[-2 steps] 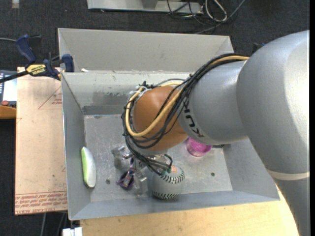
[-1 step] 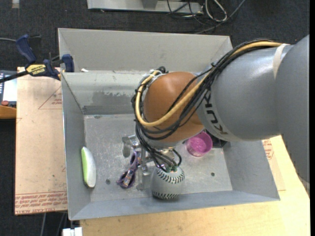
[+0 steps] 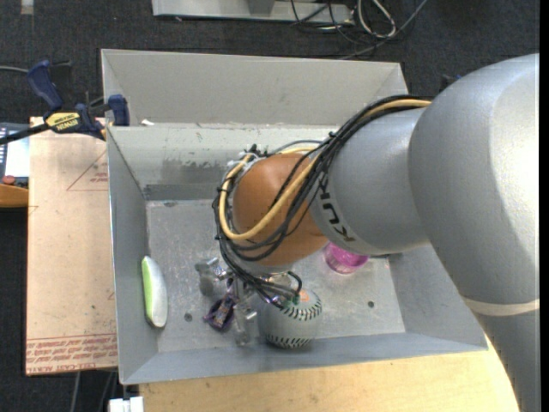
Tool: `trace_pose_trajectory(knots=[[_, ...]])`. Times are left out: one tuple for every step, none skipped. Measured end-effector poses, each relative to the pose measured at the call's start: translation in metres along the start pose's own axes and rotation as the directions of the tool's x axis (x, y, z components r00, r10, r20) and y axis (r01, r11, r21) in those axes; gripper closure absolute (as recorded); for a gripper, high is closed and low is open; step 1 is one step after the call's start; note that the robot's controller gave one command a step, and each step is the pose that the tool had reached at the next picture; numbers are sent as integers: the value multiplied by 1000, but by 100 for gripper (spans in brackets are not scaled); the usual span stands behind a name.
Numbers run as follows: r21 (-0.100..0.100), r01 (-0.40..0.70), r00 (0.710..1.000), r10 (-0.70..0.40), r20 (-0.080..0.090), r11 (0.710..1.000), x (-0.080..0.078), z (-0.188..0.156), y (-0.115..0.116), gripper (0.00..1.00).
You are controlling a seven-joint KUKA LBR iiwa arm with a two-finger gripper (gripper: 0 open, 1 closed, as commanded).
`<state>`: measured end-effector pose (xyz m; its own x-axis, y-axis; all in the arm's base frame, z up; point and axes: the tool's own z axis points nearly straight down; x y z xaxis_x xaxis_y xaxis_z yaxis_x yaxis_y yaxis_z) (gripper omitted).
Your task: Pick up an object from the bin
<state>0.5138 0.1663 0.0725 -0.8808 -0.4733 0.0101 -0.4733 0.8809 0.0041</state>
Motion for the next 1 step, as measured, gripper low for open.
trace_pose_trajectory(knots=[[8, 334, 942, -334, 17, 943, -10, 2, -32, 0]])
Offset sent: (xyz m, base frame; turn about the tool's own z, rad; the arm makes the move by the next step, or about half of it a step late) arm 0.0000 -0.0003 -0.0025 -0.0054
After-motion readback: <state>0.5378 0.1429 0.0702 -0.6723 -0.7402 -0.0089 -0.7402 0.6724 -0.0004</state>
